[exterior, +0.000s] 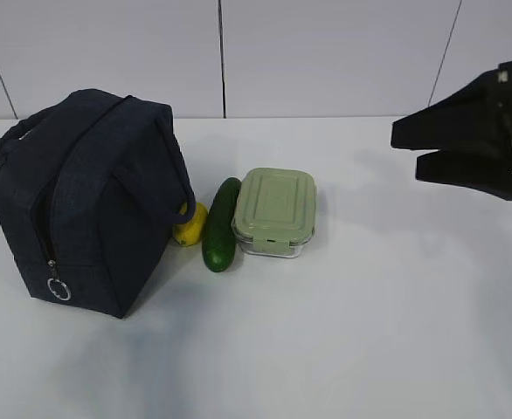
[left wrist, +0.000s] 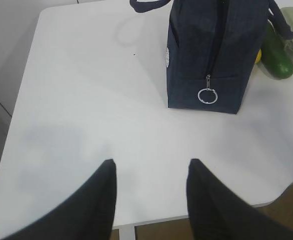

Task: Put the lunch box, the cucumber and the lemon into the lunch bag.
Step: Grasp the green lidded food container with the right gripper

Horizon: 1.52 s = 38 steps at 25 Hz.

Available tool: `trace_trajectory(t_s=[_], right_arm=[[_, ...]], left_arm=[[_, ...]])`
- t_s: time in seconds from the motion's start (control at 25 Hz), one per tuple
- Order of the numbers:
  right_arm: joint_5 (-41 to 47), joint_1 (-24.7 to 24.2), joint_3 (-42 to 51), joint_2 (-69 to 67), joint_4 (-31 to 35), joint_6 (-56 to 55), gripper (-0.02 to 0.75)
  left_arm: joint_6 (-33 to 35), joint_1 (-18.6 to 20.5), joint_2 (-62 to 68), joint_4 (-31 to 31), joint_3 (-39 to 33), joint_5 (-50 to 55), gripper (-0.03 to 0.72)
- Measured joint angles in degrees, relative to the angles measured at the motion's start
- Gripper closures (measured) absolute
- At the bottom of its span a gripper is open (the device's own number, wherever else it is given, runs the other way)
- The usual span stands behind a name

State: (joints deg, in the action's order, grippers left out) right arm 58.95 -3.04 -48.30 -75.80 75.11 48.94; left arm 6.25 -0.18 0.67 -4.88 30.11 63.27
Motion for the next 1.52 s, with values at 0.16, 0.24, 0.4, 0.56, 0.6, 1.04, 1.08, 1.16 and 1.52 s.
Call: trace_trajectory(t_s=[0.16,0.24,0.4,0.56,0.6,1.04,1.08,1.16,1.52], right_arm=[[5.84,-3.03,-1.45,-7.88,4.21,4.79,0.228],[7.18,-4.92,-1.95,-10.66,4.91,6.33,0.228],[7.83,-6.71,-3.32,-15.86,5.22,8.48,0.228],[8.03,-6.71,-6.63,-21.73,5.45,10.75,0.228],[8.03,-6.71,-7.4,-23.12,5.45,11.13,0.228],[8.03,-6.71,-13.43,-35.11,12.01,15.37,0.227],[8.03,-6.71,-13.41,-36.06,12.89,16.12,0.227],[8.03,-6.71,-13.41,-37.86,14.33,17.7,0.227],[7.69,-4.29,-15.76,-45.57,18.17,20.41,0.227]], left_arm=[[0.0,0.0,0.0,0.0,0.0,0.0,0.356],[0.0,0.0,0.0,0.0,0.0,0.0,0.356],[0.0,0.0,0.0,0.0,0.0,0.0,0.356],[0.0,0.0,0.0,0.0,0.0,0.0,0.356],[0.0,0.0,0.0,0.0,0.0,0.0,0.356],[0.0,0.0,0.0,0.0,0.0,0.0,0.356],[0.0,0.0,0.0,0.0,0.0,0.0,0.356],[0.0,0.0,0.0,0.0,0.0,0.0,0.356],[0.0,0.0,0.0,0.0,0.0,0.0,0.356]])
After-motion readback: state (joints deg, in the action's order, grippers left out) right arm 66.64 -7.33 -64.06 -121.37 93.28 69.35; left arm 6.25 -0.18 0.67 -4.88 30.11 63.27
